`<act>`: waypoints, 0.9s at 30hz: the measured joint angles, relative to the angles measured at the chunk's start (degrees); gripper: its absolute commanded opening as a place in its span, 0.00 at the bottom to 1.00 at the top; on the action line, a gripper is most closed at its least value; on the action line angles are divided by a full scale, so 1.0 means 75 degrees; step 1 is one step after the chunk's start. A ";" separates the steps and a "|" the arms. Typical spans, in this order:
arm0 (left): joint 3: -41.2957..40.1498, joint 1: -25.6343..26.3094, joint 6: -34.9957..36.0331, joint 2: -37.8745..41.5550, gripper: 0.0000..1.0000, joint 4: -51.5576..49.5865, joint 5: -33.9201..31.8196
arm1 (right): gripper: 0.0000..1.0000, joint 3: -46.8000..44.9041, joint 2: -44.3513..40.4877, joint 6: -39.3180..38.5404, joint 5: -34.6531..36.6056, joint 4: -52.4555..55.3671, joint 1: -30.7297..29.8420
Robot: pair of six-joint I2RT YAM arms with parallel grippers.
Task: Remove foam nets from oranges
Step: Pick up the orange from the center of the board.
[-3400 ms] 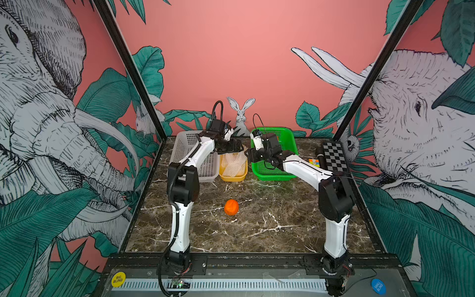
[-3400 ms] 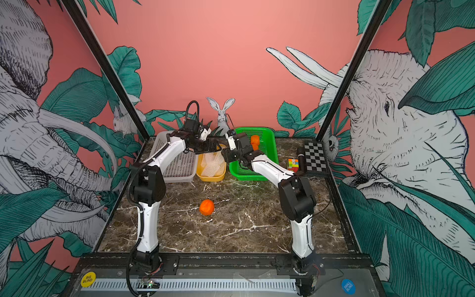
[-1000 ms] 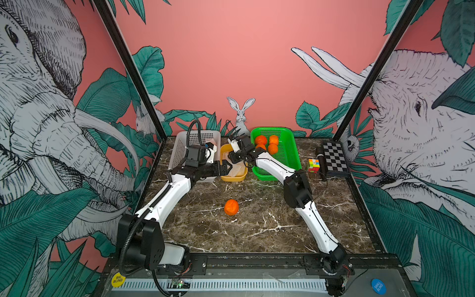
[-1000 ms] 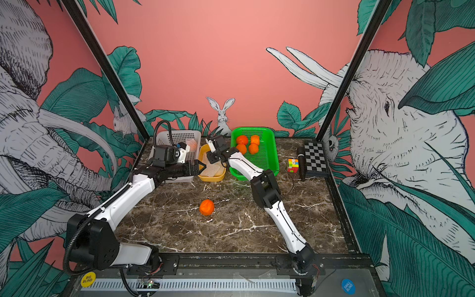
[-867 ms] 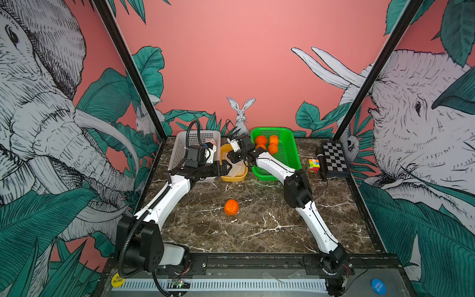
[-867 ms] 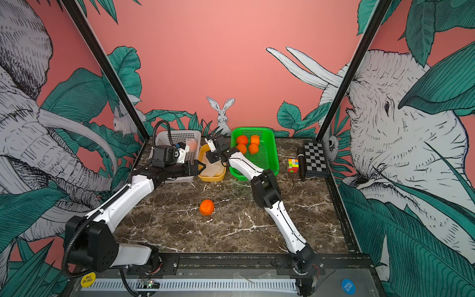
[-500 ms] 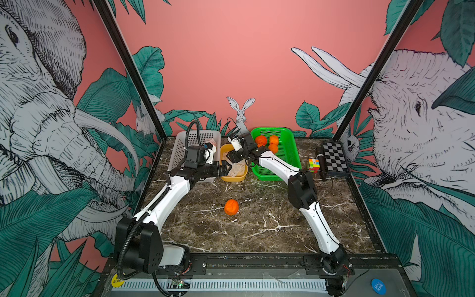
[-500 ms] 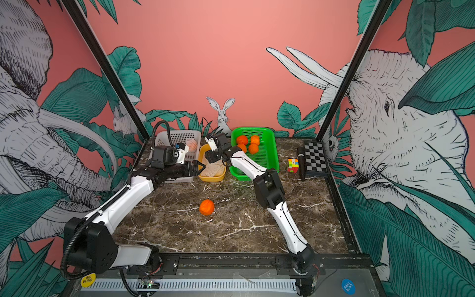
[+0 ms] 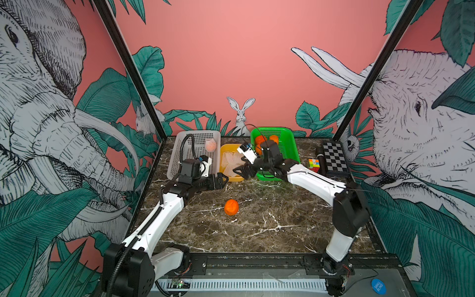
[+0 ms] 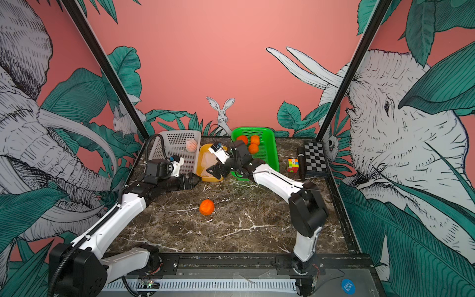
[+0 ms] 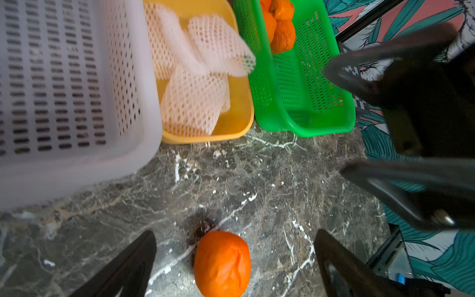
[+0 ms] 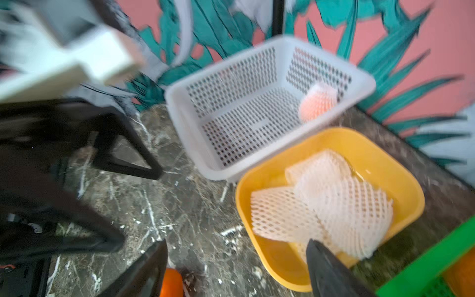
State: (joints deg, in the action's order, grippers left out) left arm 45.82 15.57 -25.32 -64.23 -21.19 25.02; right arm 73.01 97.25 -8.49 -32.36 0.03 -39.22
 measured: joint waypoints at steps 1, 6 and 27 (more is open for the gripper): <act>-0.0268 -0.0044 -0.0117 0.0082 0.99 0.0017 0.0099 | 0.94 -0.0662 -0.0379 -0.0516 -0.0189 -0.0192 -0.0096; -0.1279 -0.0198 -0.0597 0.0408 0.99 0.0015 0.0425 | 0.99 -0.2620 -0.0863 -0.2530 -0.0388 -0.0536 -0.0828; -0.2334 -0.0667 -0.1291 0.1250 0.99 0.0361 0.0621 | 0.88 -0.1938 0.1722 -0.3244 -0.0111 -0.2273 -0.1550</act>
State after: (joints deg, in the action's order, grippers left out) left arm 28.32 10.57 -35.00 -54.85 -18.48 29.67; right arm 58.48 110.17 -32.82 -33.19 -17.02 -50.85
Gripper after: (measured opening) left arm 0.994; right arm 0.932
